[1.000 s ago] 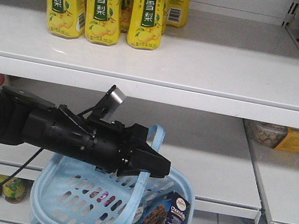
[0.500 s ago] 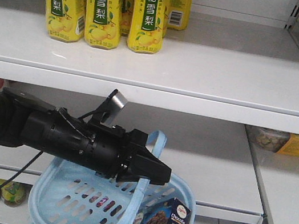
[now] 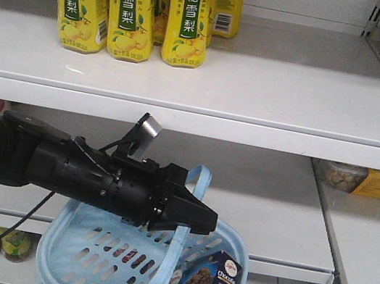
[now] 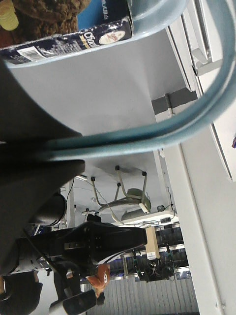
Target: Left arm holds basket, right arm returns cookies
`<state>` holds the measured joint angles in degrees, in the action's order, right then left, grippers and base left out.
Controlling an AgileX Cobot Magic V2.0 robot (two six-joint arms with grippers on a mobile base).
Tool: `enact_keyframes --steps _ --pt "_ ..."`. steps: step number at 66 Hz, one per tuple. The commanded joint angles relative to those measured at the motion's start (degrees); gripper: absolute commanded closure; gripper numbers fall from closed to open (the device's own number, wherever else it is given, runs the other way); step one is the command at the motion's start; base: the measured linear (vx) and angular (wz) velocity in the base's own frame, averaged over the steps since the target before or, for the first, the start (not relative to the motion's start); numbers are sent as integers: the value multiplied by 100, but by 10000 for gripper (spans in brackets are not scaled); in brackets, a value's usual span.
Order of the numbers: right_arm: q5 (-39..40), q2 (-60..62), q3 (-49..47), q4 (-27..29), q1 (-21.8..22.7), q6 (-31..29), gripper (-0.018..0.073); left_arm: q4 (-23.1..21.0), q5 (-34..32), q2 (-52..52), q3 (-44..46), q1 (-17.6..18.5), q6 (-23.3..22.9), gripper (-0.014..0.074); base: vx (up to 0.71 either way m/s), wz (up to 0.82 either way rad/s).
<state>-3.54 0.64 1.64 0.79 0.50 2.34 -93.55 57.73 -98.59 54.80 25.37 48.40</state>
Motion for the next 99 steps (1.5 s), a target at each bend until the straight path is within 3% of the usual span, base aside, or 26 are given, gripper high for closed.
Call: enact_keyframes --steps 1,31,41,52,76,99 --pt "404 73 101 -29 5 -15 562 -535 -177 291 200 -34 339 599 0 0" --pt "455 73 89 -29 6 -15 562 -535 -177 291 200 -34 339 599 0 0" --pt "788 73 89 275 6 269 562 -534 -171 291 200 -34 339 599 0 0" --pt "874 1 -346 359 6 185 562 -539 -178 291 200 -34 339 599 0 1" --pt "107 -2395 -2122 414 6 96 562 -534 -178 291 200 -34 339 599 0 0" --pt "70 -3318 -2174 732 6 151 562 -539 -178 291 200 -34 339 599 0 0"
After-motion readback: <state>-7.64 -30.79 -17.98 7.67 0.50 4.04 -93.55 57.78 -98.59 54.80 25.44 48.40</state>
